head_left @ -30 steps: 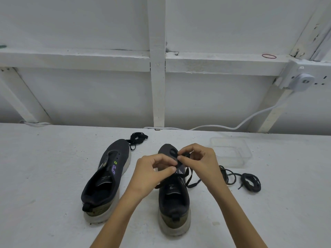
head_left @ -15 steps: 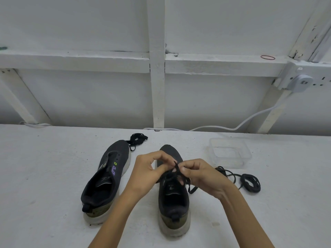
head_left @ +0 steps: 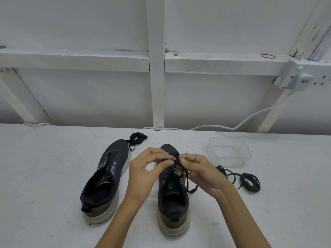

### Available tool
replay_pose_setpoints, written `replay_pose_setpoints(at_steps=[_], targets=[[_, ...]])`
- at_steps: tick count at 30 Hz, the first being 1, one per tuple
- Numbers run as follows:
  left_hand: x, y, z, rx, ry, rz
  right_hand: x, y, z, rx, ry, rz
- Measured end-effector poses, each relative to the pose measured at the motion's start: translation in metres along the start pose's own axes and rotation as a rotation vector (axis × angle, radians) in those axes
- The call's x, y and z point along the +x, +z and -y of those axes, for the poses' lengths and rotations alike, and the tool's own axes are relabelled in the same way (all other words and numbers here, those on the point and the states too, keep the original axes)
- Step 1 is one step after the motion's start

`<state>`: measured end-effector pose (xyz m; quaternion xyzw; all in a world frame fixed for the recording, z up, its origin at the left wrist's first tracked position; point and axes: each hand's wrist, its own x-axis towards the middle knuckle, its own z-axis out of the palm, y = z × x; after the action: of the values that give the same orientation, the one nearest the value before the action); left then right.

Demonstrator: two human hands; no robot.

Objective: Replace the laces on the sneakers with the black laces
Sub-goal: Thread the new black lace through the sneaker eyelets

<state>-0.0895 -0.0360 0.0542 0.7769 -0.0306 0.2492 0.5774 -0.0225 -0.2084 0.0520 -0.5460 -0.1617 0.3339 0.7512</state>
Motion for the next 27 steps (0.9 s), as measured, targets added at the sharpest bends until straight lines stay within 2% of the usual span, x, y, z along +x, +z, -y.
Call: replay_pose_setpoints(at_steps=[3, 8, 12, 21, 27], targets=[[0.001, -0.007, 0.006, -0.003, -0.03, -0.055, -0.003, -0.003, 0.001, -0.027, -0.017, -0.117], [-0.005, -0.031, 0.023, 0.002, -0.258, -0.184, -0.017, -0.031, -0.007, -0.266, 0.029, -0.345], [-0.013, -0.051, 0.043, 0.113, -0.374, -0.205, -0.032, -0.05, -0.021, -0.347, 0.076, -0.432], [-0.02, -0.057, 0.057, 0.518, -0.282, -0.177, -0.048, -0.066, -0.046, -0.344, 0.097, -0.564], [-0.02, -0.059, 0.058, 0.626, -0.229, -0.178, -0.05, -0.071, -0.045, -0.331, 0.077, -0.566]])
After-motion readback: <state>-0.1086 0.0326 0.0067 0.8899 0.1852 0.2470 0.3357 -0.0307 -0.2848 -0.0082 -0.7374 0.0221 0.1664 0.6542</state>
